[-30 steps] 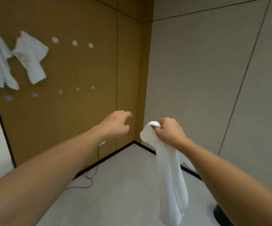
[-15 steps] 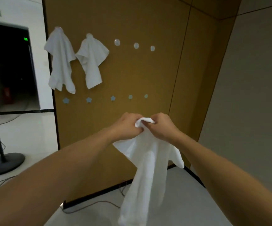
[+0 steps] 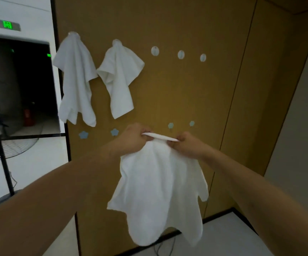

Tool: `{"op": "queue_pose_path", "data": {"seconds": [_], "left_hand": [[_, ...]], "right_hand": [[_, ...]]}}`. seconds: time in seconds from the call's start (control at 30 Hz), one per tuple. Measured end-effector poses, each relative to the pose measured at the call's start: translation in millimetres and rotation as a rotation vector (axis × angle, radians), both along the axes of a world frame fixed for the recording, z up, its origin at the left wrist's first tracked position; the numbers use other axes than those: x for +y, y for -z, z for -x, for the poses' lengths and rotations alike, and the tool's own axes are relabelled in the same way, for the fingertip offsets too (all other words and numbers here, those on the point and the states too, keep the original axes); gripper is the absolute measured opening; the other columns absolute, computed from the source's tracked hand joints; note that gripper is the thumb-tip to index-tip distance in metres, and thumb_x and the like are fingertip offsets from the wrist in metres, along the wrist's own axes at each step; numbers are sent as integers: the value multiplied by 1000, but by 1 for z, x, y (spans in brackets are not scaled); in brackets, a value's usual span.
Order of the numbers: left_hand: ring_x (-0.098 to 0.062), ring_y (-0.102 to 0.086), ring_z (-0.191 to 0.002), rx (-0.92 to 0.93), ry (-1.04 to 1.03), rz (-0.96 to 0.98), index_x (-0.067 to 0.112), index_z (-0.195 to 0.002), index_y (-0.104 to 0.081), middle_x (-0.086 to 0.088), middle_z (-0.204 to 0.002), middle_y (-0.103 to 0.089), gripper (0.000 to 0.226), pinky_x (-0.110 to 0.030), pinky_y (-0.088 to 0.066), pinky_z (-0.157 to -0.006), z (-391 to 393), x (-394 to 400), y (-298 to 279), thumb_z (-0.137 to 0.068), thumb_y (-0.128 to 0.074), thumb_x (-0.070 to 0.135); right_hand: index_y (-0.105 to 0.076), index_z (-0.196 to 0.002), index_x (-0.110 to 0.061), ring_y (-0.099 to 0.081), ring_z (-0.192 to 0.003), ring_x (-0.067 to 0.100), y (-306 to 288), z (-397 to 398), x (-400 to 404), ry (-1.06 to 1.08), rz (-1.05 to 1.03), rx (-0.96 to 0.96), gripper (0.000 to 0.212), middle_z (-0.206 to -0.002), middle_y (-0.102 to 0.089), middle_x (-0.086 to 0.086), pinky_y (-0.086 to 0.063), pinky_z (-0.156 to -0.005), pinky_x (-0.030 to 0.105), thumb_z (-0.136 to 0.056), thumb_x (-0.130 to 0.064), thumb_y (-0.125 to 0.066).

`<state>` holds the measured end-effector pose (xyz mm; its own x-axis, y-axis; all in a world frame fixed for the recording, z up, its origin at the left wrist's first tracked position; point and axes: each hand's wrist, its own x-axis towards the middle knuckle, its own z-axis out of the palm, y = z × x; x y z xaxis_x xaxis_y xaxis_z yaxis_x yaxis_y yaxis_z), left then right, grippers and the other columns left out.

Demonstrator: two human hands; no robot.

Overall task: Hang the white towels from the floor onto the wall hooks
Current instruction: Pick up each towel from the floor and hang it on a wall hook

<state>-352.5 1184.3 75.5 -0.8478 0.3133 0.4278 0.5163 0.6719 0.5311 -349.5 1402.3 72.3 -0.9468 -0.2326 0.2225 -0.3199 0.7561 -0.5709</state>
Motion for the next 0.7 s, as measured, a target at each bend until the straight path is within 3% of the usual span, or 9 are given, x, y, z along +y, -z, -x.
{"op": "queue_pose_path", "data": {"seconds": [0.07, 0.17, 0.23, 0.3, 0.43, 0.5, 0.63, 0.7], "left_hand": [[-12, -63, -87, 12, -24, 11, 17, -103, -75, 1, -91, -70, 17, -19, -44, -70, 34, -1, 1, -95, -59, 18], [-8, -63, -83, 50, -88, 8, 28, -88, -75, 11, -81, -69, 16, -15, -41, -64, 86, 2, -4, -93, -60, 30], [-2, -63, -78, 70, -141, -14, 36, -73, -71, 20, -72, -67, 21, -18, -41, -64, 120, 6, -11, -85, -65, 52], [2, -63, -76, 85, -172, -31, 36, -74, -72, 23, -73, -67, 33, -15, -41, -65, 156, 13, -18, -76, -65, 68], [12, -58, -79, 203, -202, -6, 33, -91, -74, 29, -82, -65, 20, -6, -37, -71, 227, 33, -42, -87, -65, 50], [13, -57, -81, 255, -237, -32, 32, -93, -73, 24, -89, -67, 16, -3, -35, -72, 259, 37, -56, -91, -63, 44], [-1, -60, -81, 330, -372, -59, 30, -92, -75, 16, -84, -68, 19, -14, -39, -70, 314, 39, -81, -92, -62, 44], [-4, -58, -79, 397, -482, -36, 29, -96, -74, 14, -83, -66, 24, -15, -41, -71, 338, 37, -94, -90, -61, 48]], "right_hand": [[-54, -65, -16, -42, -53, 11, 2, 38, 5, 13, 0, 29, 35, -60, -46, -3, -31, -48, 24, -97, -29, -58], [-52, -60, -19, -47, -58, 15, 2, 99, 17, 29, -9, 129, 37, -61, -49, -1, -33, -55, 27, -95, -24, -61], [-55, -61, -18, -50, -64, 18, -3, 140, 28, 11, -33, 196, 34, -65, -52, 0, -33, -58, 28, -94, -21, -62], [-62, -67, -9, -51, -66, 18, -10, 183, 38, -5, -58, 214, 29, -68, -53, 1, -34, -57, 29, -94, -22, -62], [-56, -64, -18, -48, -59, 12, -28, 265, 50, -13, 72, 156, 33, -66, -52, -3, -34, -52, 25, -96, -23, -58], [-57, -67, -18, -51, -61, 13, -43, 301, 50, -34, 185, 173, 31, -68, -55, -3, -37, -53, 26, -97, -22, -56], [-56, -76, -23, -60, -78, 22, -79, 365, 44, -57, 62, 381, 23, -80, -60, 0, -45, -69, 31, -99, -23, -53], [-56, -75, -24, -62, -78, 24, -96, 393, 38, -45, 41, 453, 22, -77, -61, -1, -46, -67, 32, -97, -29, -53]]}}
